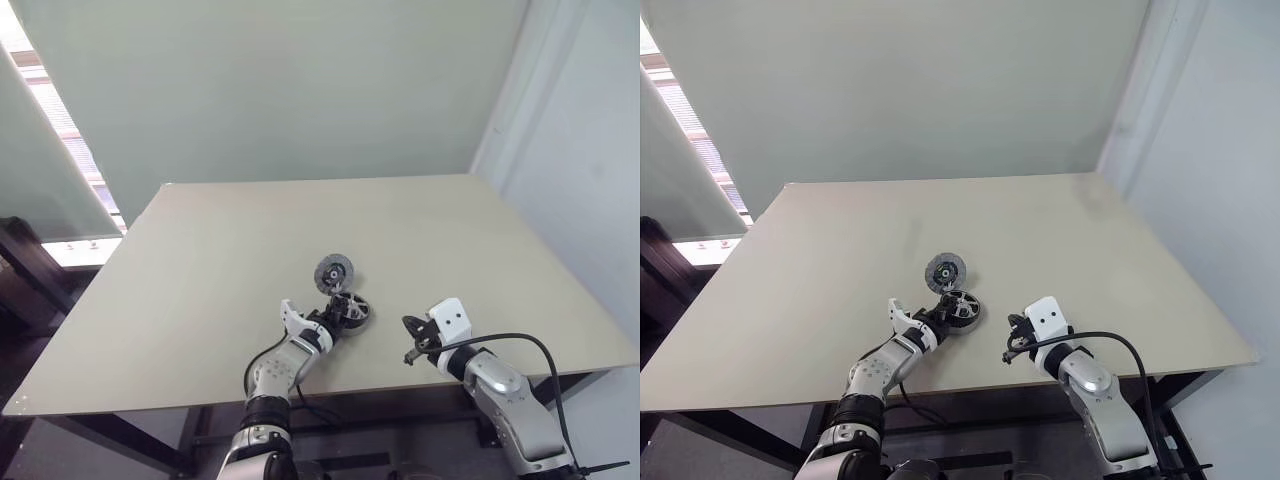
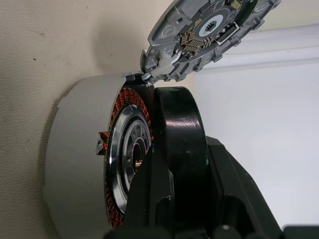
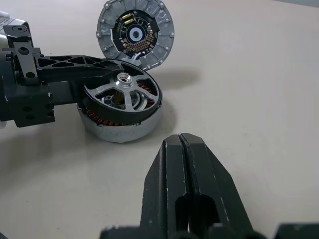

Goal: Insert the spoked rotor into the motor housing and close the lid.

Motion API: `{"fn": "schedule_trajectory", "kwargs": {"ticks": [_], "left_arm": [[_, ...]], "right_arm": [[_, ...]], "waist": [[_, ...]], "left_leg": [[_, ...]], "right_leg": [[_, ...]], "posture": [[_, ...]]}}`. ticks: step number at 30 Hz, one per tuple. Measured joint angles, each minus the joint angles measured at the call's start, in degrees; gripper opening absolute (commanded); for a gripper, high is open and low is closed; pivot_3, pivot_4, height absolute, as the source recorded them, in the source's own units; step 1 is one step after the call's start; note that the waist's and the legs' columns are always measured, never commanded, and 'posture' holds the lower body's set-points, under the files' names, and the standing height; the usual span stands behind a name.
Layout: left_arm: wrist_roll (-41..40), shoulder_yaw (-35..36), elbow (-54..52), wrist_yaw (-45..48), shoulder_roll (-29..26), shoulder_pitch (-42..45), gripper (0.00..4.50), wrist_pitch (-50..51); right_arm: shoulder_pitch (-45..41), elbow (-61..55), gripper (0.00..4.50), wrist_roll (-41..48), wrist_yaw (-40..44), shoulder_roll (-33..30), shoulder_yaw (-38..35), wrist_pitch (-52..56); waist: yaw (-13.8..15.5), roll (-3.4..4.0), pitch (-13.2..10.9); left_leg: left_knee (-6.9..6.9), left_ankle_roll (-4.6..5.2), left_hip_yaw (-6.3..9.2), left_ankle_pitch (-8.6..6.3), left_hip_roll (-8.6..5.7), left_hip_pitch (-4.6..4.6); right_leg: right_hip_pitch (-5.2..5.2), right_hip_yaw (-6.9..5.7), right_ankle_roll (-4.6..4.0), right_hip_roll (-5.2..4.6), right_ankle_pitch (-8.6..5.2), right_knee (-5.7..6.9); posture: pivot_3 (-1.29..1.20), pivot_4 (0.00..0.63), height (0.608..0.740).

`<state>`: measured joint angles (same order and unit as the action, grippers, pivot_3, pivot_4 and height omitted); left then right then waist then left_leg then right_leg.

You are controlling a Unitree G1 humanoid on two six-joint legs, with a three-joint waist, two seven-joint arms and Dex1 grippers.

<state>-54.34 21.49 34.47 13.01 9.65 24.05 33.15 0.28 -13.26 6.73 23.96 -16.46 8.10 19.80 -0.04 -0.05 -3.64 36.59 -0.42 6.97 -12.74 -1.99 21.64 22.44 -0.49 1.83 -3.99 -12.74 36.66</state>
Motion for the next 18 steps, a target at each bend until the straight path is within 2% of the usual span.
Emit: {"fn": "schedule_trajectory", "kwargs": {"ticks": [10, 18], "left_arm": [[-0.11, -0.75, -4.28, -2.08, 0.11, 0.14, 4.47, 1.16], [0.54, -1.36, -11.25, -8.09, -0.46, -0.95, 4.49, 5.24]], "right_arm": [[-0.03, 0.51, 0.00, -0.03, 0.05, 0.34, 0.31, -0.14], [-0.57, 1.64, 0.00, -0.04, 0.23, 0.45, 0.56, -0.64]], "waist": [[0.03, 0.06, 0.07], [-1.07, 0.01, 0.03]], "left_leg": [[0.16, -0.22, 0.01, -0.13, 0.00, -0.05], [0.03, -0.01, 0.01, -0.01, 0.01, 0.03]], "right_leg": [[-0.11, 0.00, 0.01, -0.01, 0.01, 0.01], [0.03, 0.02, 0.07, 0.01, 0.04, 0.02]], "posture": [[0.00, 0.000, 0.740], [0.00, 0.000, 0.740]]}}
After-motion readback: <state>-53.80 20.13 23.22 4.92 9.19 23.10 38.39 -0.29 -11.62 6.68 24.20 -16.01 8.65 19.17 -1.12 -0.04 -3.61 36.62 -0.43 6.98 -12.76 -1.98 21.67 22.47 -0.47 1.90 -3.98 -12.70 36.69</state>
